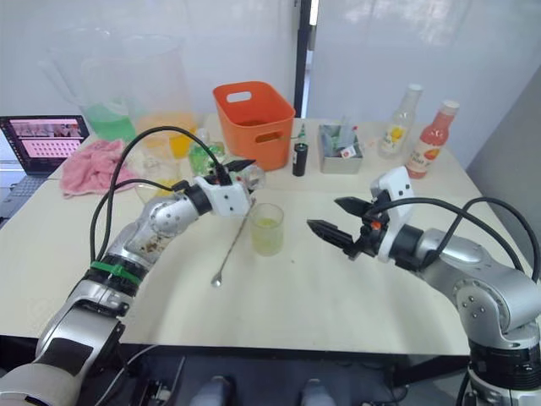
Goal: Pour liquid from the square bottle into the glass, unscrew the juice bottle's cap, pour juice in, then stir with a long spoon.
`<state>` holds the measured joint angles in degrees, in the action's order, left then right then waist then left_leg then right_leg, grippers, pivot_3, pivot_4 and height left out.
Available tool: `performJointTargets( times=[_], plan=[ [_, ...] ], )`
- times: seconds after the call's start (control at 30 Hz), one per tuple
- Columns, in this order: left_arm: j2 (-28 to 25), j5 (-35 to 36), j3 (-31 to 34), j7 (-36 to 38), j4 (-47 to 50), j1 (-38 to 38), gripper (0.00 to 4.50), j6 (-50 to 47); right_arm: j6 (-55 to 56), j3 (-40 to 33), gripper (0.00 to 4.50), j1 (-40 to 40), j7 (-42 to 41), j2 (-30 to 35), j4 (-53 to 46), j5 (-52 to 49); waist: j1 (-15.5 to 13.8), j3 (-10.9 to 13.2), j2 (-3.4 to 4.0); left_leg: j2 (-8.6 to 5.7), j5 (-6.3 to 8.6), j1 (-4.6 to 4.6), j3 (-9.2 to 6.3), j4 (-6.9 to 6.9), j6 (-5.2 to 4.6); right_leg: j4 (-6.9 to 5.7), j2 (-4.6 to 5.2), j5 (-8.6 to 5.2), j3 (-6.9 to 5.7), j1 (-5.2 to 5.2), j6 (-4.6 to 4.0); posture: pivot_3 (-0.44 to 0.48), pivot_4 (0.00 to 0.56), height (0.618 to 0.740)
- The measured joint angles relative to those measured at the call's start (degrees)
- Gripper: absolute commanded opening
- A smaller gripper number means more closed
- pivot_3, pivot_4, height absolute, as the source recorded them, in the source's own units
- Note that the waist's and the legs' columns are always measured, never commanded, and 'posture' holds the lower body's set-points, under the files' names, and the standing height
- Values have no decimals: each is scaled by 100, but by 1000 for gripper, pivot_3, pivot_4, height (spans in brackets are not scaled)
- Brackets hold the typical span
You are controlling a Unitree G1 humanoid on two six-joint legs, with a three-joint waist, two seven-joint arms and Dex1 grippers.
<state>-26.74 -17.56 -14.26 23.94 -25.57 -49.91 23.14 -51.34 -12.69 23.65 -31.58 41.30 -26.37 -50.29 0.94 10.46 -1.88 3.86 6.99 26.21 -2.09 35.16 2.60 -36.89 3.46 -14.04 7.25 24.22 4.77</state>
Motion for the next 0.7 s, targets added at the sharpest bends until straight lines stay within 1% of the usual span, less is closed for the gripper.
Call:
performJointTargets(
  times=[0.13,0.2,0.27,0.3,0.43,0.57,0.63,0.7],
  plan=[
    [131,856,444,489,459,53,1515,-936,5,50,4463,86,-133,0,118,16,15,0,0,0,0,-2,-1,2,0,-4,0,0,1,-1,0,0,150,725],
    [267,1717,863,795,928,111,1515,-2003,5,101,4463,230,-242,-21,234,4,31,0,0,0,0,-2,-2,5,-1,-8,-1,0,0,-1,0,0,150,725],
    [263,2594,1306,1056,1398,177,1515,-3063,5,94,4463,390,-351,-71,310,-69,90,0,0,0,0,-3,-7,5,-1,-16,-2,-1,-2,0,1,0,150,725],
    [212,2925,1507,1121,1626,194,1515,-3519,5,90,4463,463,-411,-84,350,-84,118,0,0,0,0,-4,-12,5,-1,-16,-3,-1,-5,-1,0,0,150,725],
    [-98,3821,2111,1151,2545,416,1515,-4903,5,145,4463,630,-768,-66,499,-175,186,0,0,0,-1,-7,-16,5,-1,-17,-4,-1,-6,-4,0,0,150,725],
    [-386,4545,2484,1310,3467,870,1515,-5609,-1,341,4463,795,-1077,-42,751,-166,181,0,0,1,-1,-8,-17,5,-2,-17,-4,-2,-7,-5,-2,0,150,725],
    [-726,4912,2752,1426,3942,1292,1515,-5941,-42,501,4463,952,-1397,6,866,-205,197,0,1,1,-1,-9,-16,4,-2,-16,-4,-2,-6,-4,-3,0,150,725],
    [-942,5175,3049,1440,4205,1641,1515,-6207,-61,575,4463,1047,-1677,85,910,-254,219,0,1,3,-1,-11,-16,2,-2,-17,-5,-4,-8,-3,-5,0,150,725]
  ],
)
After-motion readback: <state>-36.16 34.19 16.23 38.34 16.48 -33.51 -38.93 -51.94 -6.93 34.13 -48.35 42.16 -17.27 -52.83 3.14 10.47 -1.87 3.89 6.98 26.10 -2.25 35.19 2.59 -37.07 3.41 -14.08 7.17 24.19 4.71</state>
